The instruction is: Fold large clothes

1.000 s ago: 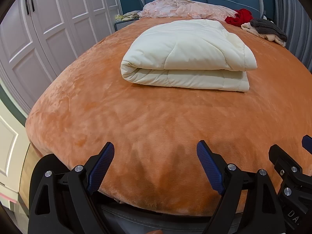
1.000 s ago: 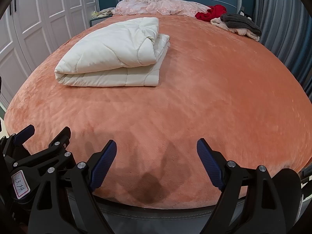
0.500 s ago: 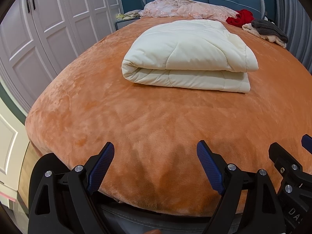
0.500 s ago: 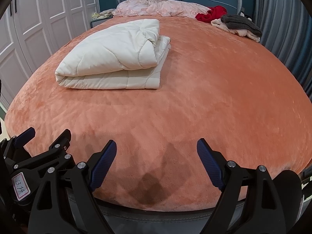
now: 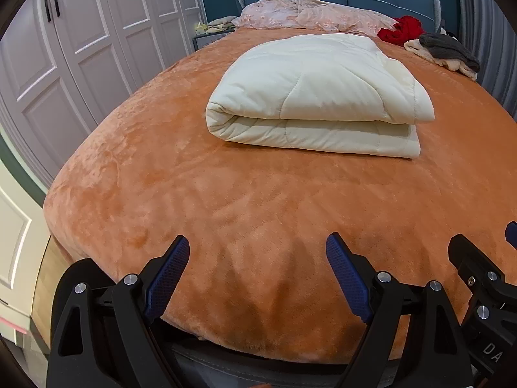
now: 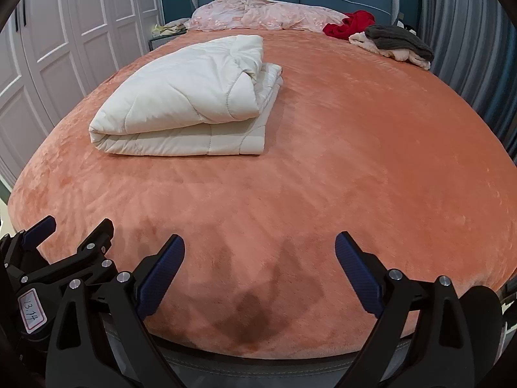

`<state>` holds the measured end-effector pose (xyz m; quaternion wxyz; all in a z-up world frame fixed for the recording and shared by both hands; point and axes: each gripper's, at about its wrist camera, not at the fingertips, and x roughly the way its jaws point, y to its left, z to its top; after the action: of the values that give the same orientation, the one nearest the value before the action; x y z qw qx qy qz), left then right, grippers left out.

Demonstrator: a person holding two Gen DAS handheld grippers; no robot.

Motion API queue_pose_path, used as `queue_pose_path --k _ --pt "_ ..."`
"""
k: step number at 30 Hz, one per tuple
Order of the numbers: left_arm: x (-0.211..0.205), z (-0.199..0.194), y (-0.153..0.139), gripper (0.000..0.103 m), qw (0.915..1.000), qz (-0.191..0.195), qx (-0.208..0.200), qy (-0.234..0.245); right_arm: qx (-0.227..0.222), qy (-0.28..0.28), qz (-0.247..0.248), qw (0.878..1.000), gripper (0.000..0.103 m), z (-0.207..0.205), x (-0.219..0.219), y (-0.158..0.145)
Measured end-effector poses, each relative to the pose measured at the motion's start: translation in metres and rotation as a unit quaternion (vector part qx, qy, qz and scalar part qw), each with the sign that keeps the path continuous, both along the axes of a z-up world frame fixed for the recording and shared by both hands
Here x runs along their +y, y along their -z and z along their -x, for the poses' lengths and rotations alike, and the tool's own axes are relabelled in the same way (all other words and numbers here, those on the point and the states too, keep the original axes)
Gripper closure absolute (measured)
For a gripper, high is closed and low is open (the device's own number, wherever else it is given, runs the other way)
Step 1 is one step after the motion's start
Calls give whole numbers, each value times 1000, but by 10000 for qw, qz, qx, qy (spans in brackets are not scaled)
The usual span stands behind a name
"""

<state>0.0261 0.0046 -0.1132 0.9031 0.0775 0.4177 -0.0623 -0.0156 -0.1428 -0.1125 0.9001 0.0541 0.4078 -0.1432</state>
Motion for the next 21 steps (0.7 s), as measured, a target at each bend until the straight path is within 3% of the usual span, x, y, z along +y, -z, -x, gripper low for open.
queue_pose_path --k 21 --pt "5 -7 -1 25 9999 68 12 -139 -34 -62 2 10000 11 -13 10 2"
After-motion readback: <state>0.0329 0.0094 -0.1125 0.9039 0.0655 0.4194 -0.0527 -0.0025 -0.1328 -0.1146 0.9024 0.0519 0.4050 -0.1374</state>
